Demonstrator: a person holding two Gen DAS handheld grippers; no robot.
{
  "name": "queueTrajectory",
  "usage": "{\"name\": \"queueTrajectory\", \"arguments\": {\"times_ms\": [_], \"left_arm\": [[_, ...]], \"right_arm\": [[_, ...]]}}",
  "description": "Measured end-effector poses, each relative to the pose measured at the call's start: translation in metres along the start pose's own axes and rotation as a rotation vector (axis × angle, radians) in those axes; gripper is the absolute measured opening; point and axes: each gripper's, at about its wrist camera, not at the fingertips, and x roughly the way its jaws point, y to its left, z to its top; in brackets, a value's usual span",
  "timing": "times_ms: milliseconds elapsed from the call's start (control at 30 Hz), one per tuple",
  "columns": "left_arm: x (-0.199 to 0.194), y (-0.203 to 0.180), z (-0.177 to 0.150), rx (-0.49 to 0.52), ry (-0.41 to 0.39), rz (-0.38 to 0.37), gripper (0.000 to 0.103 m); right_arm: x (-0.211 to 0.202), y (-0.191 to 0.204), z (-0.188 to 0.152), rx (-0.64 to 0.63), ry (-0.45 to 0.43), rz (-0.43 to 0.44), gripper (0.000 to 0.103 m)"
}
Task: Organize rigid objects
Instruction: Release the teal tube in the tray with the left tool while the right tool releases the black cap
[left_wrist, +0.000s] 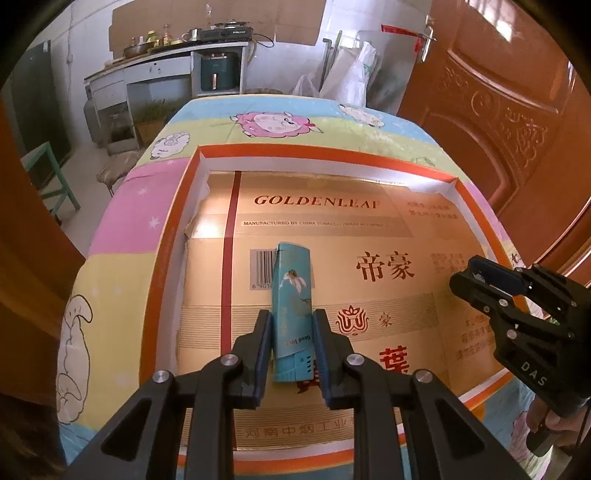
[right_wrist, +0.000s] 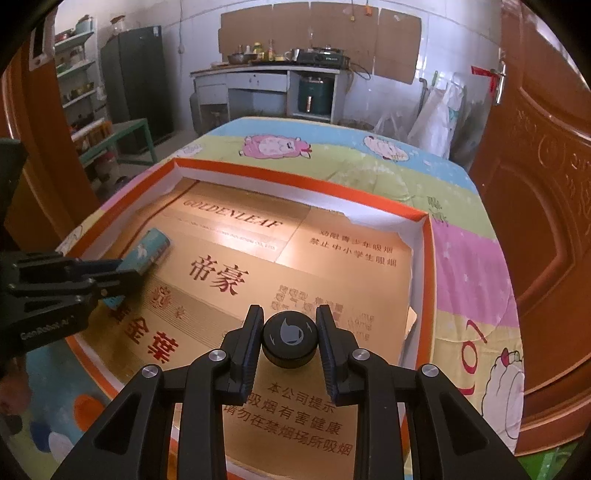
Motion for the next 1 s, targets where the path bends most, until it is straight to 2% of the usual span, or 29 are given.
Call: {"name": "queueTrajectory", "arguments": {"times_ms": [233,300,367,433,500,733,900,1000], "left_arm": [[0.001,-0.010,-0.004,0.092,-0.007,0.026,0.028],[0.000,-0.010,-0.005,0.097,-0.016,0.014,0.034],[0.000,-0.012,-0.009,0.118,-0.031,-0.024,0.050],[0.000,-0.017,-0.011,0.146,-0.037,-0.039,0.055],[0.001,-0.023,-0.013,0.176,-0.037,0.008,0.055],[0.002,-0.025,-0.012,0.161,-0.049,0.031,0.056],[-0.001,-0.023,-0.012,0.137,-0.053,0.015,0.053],[-0.007,-0.020,-0.013,0.105,-0.059,-0.024,0.053]], "right_arm": [[0.011,0.000,-0.007,-0.005,0.028,-0.023,0.031],[0.010,-0.001,-0.007,0.000,0.027,-0.022,0.033],[0.011,-0.001,-0.008,-0.003,0.028,-0.026,0.041],[0.010,-0.001,-0.009,-0.006,0.026,-0.030,0.046],[0.010,-0.002,-0.010,0.000,0.023,-0.031,0.048],[0.006,-0.002,-0.014,-0.002,0.006,-0.049,0.050],[-0.006,-0.001,-0.018,0.013,-0.034,-0.071,0.050],[-0.015,-0.002,-0.020,0.030,-0.059,-0.055,0.061]]}}
